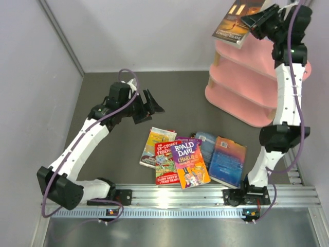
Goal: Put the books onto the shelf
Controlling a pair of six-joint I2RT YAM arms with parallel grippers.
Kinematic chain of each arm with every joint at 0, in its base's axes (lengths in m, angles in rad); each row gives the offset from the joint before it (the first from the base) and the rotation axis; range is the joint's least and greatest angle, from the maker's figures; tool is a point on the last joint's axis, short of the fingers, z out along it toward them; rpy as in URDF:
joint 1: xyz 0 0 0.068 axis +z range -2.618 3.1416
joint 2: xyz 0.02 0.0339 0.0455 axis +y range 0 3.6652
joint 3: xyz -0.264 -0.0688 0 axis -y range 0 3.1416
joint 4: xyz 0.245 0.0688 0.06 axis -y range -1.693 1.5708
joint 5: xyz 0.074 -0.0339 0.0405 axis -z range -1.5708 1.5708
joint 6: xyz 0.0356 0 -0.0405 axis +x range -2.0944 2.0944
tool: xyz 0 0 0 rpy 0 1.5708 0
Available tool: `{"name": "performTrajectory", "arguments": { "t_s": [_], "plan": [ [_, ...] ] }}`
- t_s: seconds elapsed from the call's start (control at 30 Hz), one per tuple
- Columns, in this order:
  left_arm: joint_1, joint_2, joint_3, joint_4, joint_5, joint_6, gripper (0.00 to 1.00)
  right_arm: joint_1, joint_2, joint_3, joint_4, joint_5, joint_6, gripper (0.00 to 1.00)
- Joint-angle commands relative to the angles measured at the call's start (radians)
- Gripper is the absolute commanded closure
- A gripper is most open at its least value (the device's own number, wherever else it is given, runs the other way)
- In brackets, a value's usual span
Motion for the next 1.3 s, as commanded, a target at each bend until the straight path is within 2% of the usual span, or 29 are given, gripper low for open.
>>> {"name": "performTrajectory", "arguments": {
  "t_s": [0.0, 0.17, 0.33, 0.63, 0.67, 0.73, 0.83, 0.93, 1.13, 1.27],
  "plan": [
    [0.001, -0.099, -0.002, -0.033, -0.074, 0.002, 0.14, -0.018, 0.069, 0.046, -0.003, 0.046, 0.075, 1.00],
    [0.001, -0.145, 0.001, -0.085, -0.124, 0.008, 0.14, -0.056, 0.106, 0.047, -0.022, 0.084, 0.113, 1.00],
    [0.001, -0.196, -0.015, -0.104, -0.183, 0.004, 0.13, -0.076, 0.135, 0.044, -0.079, 0.017, 0.156, 1.00],
    [0.002, -0.181, -0.017, -0.087, -0.187, 0.002, 0.13, -0.102, 0.106, -0.035, -0.151, -0.088, 0.118, 0.98],
    [0.001, -0.179, -0.015, -0.082, -0.179, 0.001, 0.13, -0.106, 0.105, -0.042, -0.151, -0.092, 0.118, 0.88],
    [0.002, -0.170, -0.015, -0.081, -0.173, 0.001, 0.13, -0.122, 0.106, -0.040, -0.153, -0.107, 0.120, 0.82],
    [0.001, -0.165, -0.020, -0.073, -0.168, -0.003, 0.13, -0.136, 0.099, -0.040, -0.156, -0.120, 0.120, 0.59],
    [0.002, -0.167, -0.020, -0.070, -0.167, -0.001, 0.13, -0.142, 0.088, -0.042, -0.165, -0.130, 0.110, 0.53],
    [0.002, -0.153, -0.025, -0.058, -0.154, -0.004, 0.14, -0.143, 0.065, -0.032, -0.229, -0.143, 0.057, 0.01],
    [0.001, -0.138, -0.020, -0.053, -0.144, -0.003, 0.14, -0.143, 0.071, 0.064, -0.396, -0.097, -0.069, 0.00]
  ]
}}
